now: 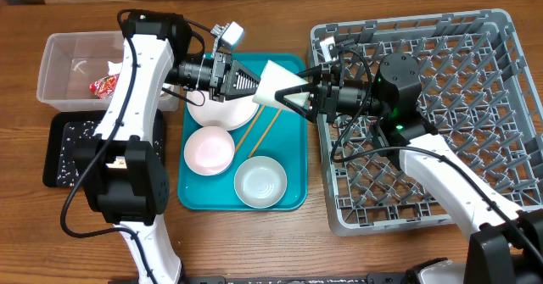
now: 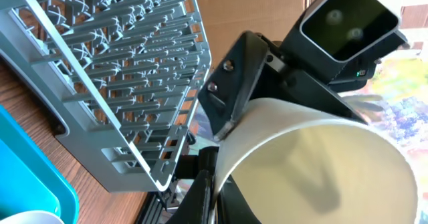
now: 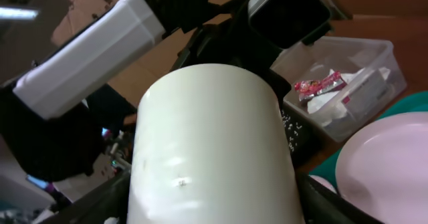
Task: Sort waste into correct bins and load items into the dishwasher
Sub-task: 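Lift the white cup with the left gripper and hand it to the right gripper, then place the white cup upside down in the dish rack with the right gripper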
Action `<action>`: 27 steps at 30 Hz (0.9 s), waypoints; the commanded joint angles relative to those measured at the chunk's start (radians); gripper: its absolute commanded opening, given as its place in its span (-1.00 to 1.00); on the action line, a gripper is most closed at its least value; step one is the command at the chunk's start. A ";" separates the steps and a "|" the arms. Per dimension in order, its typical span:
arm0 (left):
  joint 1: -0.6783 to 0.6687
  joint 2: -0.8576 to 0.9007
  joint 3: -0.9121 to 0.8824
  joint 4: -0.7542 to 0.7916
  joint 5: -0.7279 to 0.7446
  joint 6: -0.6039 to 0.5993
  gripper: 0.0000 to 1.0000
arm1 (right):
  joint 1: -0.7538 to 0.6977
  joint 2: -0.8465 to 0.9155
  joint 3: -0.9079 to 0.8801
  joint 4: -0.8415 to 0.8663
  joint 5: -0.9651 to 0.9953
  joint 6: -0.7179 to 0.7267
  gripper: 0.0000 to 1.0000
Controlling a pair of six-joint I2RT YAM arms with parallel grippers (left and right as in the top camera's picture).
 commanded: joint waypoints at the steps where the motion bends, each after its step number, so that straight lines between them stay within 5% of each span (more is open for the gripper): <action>1: -0.005 -0.011 0.016 -0.003 0.001 0.022 -0.65 | 0.006 0.000 0.013 0.010 0.005 -0.007 0.26; 3: -0.005 -0.011 0.016 -0.002 0.001 0.022 -0.25 | 0.006 0.000 0.013 0.010 0.005 -0.006 0.24; 10: 0.027 -0.011 0.017 0.089 -0.042 0.021 0.14 | -0.059 -0.013 0.013 -0.131 0.006 0.002 0.12; 14: 0.053 -0.011 0.017 0.300 -0.346 -0.128 0.37 | -0.090 -0.089 0.014 -0.532 0.147 -0.175 0.11; 18: 0.047 -0.011 0.017 0.403 -0.534 -0.230 0.40 | -0.087 -0.233 0.043 -0.901 0.431 -0.253 0.12; 27: 0.040 -0.011 0.017 0.435 -0.703 -0.253 0.37 | 0.038 -0.346 0.274 -1.728 0.962 -0.130 0.22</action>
